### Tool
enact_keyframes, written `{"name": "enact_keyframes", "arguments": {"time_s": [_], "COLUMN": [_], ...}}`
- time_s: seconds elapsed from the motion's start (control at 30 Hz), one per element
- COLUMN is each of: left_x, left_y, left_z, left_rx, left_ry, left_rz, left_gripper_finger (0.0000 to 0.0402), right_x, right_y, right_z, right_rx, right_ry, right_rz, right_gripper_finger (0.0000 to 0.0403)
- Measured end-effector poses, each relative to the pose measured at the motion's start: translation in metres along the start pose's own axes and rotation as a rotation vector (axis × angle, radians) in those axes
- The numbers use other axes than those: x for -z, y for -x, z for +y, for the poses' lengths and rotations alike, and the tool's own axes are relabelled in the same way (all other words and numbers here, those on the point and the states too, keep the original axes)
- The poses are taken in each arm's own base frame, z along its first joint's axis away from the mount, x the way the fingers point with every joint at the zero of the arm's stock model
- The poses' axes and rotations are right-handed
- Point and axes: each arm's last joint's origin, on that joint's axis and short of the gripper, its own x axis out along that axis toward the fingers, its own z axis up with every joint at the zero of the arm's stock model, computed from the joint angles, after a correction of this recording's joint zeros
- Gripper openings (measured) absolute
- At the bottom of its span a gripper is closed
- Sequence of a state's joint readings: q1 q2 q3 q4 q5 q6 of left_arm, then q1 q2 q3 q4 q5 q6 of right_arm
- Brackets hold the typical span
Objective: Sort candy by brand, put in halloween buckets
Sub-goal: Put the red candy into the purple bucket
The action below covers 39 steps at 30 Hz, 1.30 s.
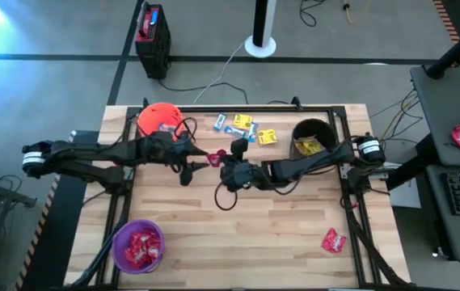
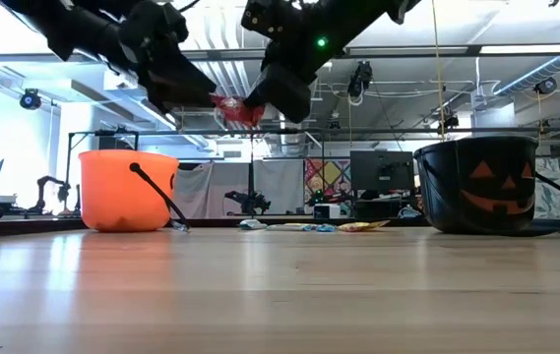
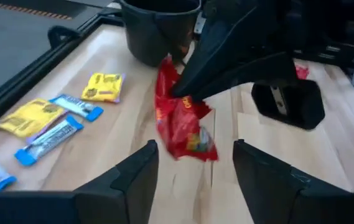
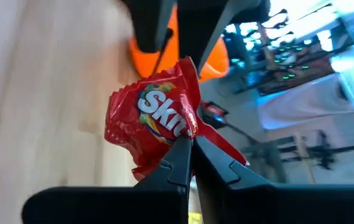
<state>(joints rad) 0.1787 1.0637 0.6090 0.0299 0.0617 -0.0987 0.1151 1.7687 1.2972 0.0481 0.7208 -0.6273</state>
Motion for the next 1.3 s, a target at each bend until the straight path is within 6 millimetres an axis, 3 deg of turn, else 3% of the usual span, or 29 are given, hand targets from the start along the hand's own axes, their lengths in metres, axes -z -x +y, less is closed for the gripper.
{"name": "enact_keyframes", "arguments": {"time_s": [0.2, 0.33, 0.43, 0.6, 0.83, 1.0, 1.1, 1.2, 1.3], "left_x": [0.004, 0.004, 0.007, 0.010, 0.010, 0.010, -0.001, -0.013, -0.029], "left_y": [-0.016, -0.023, -0.027, -0.029, -0.025, -0.015, -0.003, 0.015, 0.044], "left_z": [0.000, -0.003, -0.007, -0.016, -0.028, -0.033, -0.039, -0.051, -0.076], "left_rx": [0.010, 0.028, 0.041, 0.073, 0.077, 0.068, 0.070, 0.074, 0.118], "left_ry": [0.034, 0.038, 0.035, 0.028, 0.062, 0.099, 0.118, 0.129, 0.110], "left_rz": [0.013, -0.012, 0.005, 0.021, 0.022, 0.097, 0.172, 0.312, 0.478], "left_gripper_finger": [0.0216, 0.0209, 0.0168, 0.0032, 0.0019, 0.0012, 0.0008, 0.0007, 0.0007], "right_x": [-0.008, -0.011, -0.012, -0.015, -0.016, -0.013, -0.013, -0.012, -0.009], "right_y": [0.009, 0.012, 0.014, 0.018, 0.024, 0.036, 0.045, 0.052, 0.056], "right_z": [0.006, 0.008, 0.010, 0.014, 0.010, -0.002, -0.011, -0.017, -0.020], "right_rx": [0.035, 0.035, 0.030, 0.025, -0.052, -0.099, -0.111, -0.171, -0.201], "right_ry": [0.062, 0.057, 0.044, 0.003, -0.195, -0.320, -0.374, -0.426, -0.439], "right_rz": [-0.015, -0.031, -0.035, -0.045, -0.075, -0.046, -0.042, -0.053, -0.028], "right_gripper_finger": [0.0008, 0.0008, 0.0008, 0.0009, 0.0024, 0.0080, 0.0116, 0.0145, 0.0167]}}
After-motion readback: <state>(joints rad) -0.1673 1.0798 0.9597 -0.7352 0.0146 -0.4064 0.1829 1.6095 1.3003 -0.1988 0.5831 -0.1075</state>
